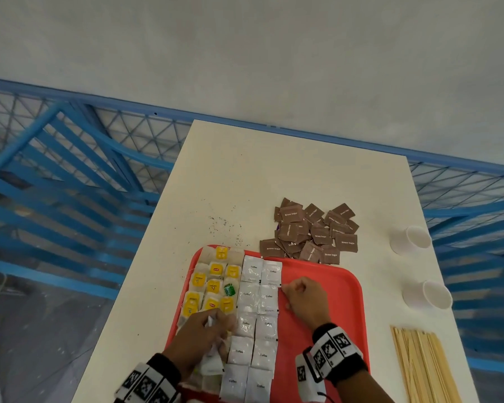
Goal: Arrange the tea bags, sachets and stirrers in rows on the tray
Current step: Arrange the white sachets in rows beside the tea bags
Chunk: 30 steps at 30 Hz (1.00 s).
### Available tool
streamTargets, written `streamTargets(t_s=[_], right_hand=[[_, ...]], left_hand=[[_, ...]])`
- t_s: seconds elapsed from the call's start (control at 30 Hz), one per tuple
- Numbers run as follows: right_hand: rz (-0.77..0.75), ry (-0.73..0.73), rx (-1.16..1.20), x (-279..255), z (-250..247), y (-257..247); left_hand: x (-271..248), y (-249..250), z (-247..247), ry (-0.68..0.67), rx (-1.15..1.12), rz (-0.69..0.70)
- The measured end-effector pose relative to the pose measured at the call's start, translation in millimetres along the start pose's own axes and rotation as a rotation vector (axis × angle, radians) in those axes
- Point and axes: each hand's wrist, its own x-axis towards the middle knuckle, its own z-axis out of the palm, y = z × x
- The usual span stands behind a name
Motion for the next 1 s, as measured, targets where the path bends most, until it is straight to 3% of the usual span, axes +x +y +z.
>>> streamTargets(t_s=[0.17, 0.7, 0.87, 0.93, 1.0], right_hand=[[-0.023, -0.116, -0.040, -13, 3, 4], [-0.066, -0.183, -0.059, -45, 2, 26], [-0.161, -0.063, -0.021, -60, -14, 1], [-0.235, -0.144, 0.180, -72, -24, -30], [-0.316, -0.301, 0.206, -81, -34, -56]], left_hand=[[2, 11, 0, -0.026, -0.186, 0.007], [3, 32, 14, -0.082, -0.465, 0.085], [-1, 34, 13, -0.246, -0.383, 0.116], [-4, 37, 15, -0.385, -0.316, 0.104], [-9, 40, 19, -0.482, -0.234, 0.102]])
